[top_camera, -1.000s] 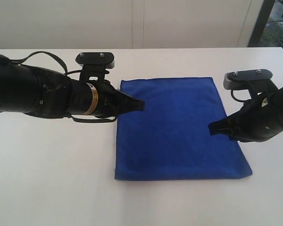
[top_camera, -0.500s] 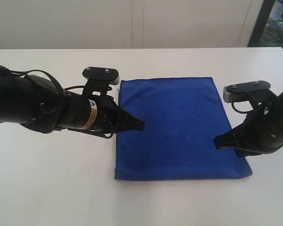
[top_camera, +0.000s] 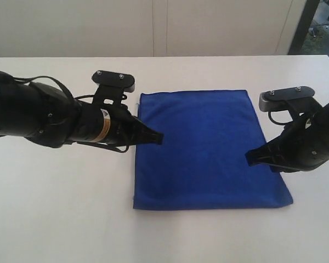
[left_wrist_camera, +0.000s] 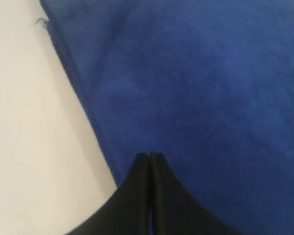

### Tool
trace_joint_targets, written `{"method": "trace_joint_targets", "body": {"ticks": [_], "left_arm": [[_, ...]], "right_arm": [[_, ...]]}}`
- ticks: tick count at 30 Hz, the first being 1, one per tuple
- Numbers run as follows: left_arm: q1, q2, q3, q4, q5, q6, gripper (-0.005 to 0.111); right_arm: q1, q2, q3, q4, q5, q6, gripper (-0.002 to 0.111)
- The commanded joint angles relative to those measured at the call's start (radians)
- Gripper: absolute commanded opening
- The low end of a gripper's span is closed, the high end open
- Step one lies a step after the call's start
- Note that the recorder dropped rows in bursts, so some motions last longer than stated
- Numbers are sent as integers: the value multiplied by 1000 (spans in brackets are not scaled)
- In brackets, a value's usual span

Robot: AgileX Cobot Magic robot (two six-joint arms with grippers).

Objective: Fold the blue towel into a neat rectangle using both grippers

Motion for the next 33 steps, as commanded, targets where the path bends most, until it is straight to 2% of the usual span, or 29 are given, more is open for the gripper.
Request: {"method": "trace_joint_targets", "body": {"ticks": [1,3,4,5,7,9,11,15,18,21,23,26,27,28,30,31,33], "left_arm": [[44,-14,-59,13,-124,-60,0],[77,-15,-81,13,-272,-66,0],[95,-15,-90,13,-373,-66,0],[120,-15,-97,13,-545,-64,0],[134,-15,-97,13,-718,-64,0],[134,-15,-97,13,-775,-64,0],[134,-15,-97,13,-732,-64,0],[134,-15,-97,13,-508,-64,0],[134,-15,-97,13,-250,-64,0],[134,-15,-97,13,103,-47,0],[134,-15,-97,13,342,116,0],[134,-15,-97,13,549,406,0],[134,-15,-97,13,672,595,0],[134,-15,-97,0,735,677,0],[134,-15,-97,-138,810,775,0],[134,-15,-97,-332,871,847,0],[134,-15,-97,-533,911,950,0]], "right_arm": [[0,1,-1,6,-7,-4,0],[0,1,-1,9,-6,-4,0],[0,1,-1,11,-6,-4,0],[0,1,-1,16,-6,-4,0],[0,1,-1,26,-9,-4,0],[0,1,-1,32,-4,-4,0],[0,1,-1,32,8,-4,0],[0,1,-1,35,10,-4,0],[0,1,-1,35,8,-4,0],[0,1,-1,53,8,-4,0],[0,1,-1,60,8,-4,0],[0,1,-1,64,8,-4,0],[0,1,-1,70,8,-4,0],[0,1,-1,76,8,-4,0],[0,1,-1,80,4,-4,0],[0,1,-1,80,2,-4,0],[0,1,-1,80,1,-4,0]]}}
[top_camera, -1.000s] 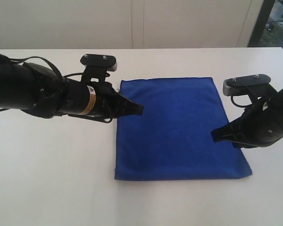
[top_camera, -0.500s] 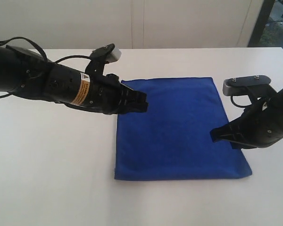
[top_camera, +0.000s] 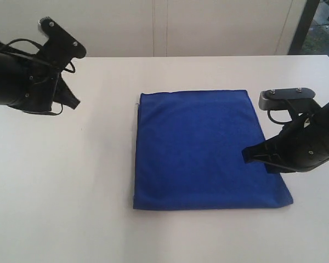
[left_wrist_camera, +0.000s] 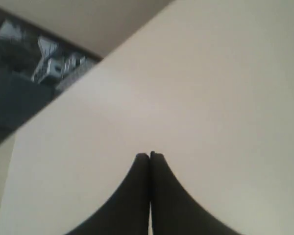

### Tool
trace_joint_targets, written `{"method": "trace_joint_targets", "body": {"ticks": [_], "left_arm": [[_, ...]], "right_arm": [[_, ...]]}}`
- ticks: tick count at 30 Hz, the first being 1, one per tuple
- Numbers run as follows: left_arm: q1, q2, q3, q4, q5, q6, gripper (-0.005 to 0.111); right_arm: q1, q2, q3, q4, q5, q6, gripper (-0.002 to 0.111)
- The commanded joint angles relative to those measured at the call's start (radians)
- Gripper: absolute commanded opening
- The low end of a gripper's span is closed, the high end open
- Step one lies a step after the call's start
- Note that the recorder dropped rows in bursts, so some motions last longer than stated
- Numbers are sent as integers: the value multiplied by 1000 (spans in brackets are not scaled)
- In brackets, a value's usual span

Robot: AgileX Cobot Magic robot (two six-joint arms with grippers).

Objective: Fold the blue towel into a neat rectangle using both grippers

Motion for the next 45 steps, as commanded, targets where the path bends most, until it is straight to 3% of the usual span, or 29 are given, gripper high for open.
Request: {"method": "trace_joint_targets", "body": {"ticks": [1,3,6,14,24,37,45], "left_arm": [[0,-11,0,-441,137,252,0],[0,-11,0,-772,132,500,0],[0,-9,0,-1347,59,1000,0],[-2,-5,-142,-1820,-38,1235,0],[-2,150,-292,-1936,-63,1284,0],[-2,277,-298,-2186,-143,1473,0],[-2,311,-296,-2115,-109,1508,0]], "right_arm": [[0,1,-1,6,-8,-4,0],[0,1,-1,6,-15,-4,0],[0,1,-1,6,-15,-4,0],[0,1,-1,6,-19,-4,0],[0,1,-1,6,-29,-4,0],[0,1,-1,59,-59,-4,0],[0,1,-1,77,-59,-19,0]]}}
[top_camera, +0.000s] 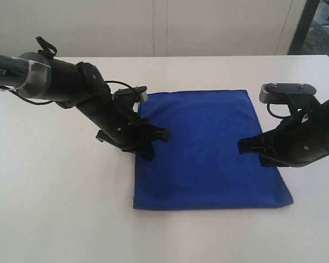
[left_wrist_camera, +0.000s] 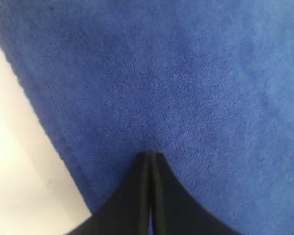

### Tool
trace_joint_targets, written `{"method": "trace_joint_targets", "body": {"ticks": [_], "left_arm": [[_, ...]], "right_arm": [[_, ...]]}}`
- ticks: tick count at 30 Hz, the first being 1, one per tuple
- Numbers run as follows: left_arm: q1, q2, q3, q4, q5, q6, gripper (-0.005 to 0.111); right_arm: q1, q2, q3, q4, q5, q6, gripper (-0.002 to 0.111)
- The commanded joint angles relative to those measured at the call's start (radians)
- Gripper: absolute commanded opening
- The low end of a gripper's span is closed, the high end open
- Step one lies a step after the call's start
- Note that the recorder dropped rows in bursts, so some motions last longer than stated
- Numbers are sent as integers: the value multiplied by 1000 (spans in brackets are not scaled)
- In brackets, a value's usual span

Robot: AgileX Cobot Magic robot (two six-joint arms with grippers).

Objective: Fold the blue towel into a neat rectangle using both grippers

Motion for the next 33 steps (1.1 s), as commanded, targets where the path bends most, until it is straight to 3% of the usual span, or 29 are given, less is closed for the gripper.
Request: {"method": "trace_joint_targets", "body": {"ticks": [1,13,18,23,33], "left_arm": [[-2,5,-3,63,54,13,0],[18,5,-3,426,174,-189,0],[37,5,-3,479,212,-198,0],[58,5,-3,566,259,-315,0],[60,5,3,586,320,-422,0]], "right_arm": [[0,1,-1,4,-8,-20,0],[0,1,-1,4,-8,-23,0],[0,1,-1,4,-8,-23,0],[0,1,-1,4,-8,-23,0],[0,1,-1,4,-6,-23,0]]}}
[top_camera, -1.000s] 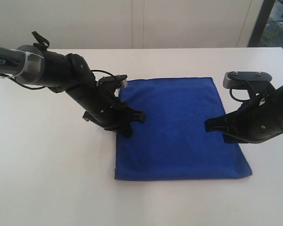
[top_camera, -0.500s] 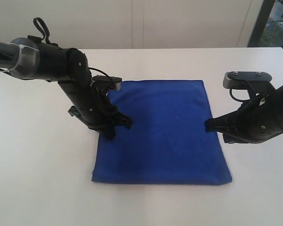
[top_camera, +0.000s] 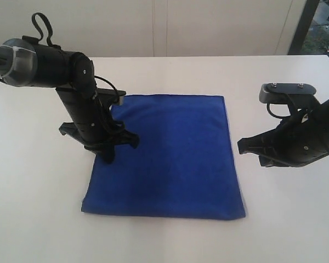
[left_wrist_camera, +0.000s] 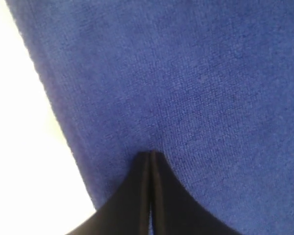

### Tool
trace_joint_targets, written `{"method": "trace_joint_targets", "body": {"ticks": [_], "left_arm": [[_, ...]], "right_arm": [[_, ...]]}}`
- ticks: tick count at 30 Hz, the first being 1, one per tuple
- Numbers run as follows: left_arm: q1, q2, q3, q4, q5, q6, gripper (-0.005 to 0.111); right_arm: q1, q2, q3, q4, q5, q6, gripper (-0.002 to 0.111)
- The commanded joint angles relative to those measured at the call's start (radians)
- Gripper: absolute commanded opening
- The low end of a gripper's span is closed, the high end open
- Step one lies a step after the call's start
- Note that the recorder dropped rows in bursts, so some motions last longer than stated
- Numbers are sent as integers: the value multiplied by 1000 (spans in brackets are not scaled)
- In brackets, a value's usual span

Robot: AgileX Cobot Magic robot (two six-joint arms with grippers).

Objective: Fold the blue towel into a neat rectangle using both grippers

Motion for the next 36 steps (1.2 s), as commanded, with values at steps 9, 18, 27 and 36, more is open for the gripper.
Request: {"method": "trace_joint_targets", "body": {"ticks": [9,18,27,36], "left_arm": [[11,28,27,125,160,-100,0],[9,8,21,124,178,-100,0],[9,-235,21,127,185,89,0],[9,-534,225,87,176,271,0]], "right_arm": [[0,1,-1,1,0,-11,0],[0,1,-1,1,0,-11,0],[0,-3,1,1,13,-54,0],[0,-231,95,1,32,-171,0]]}}
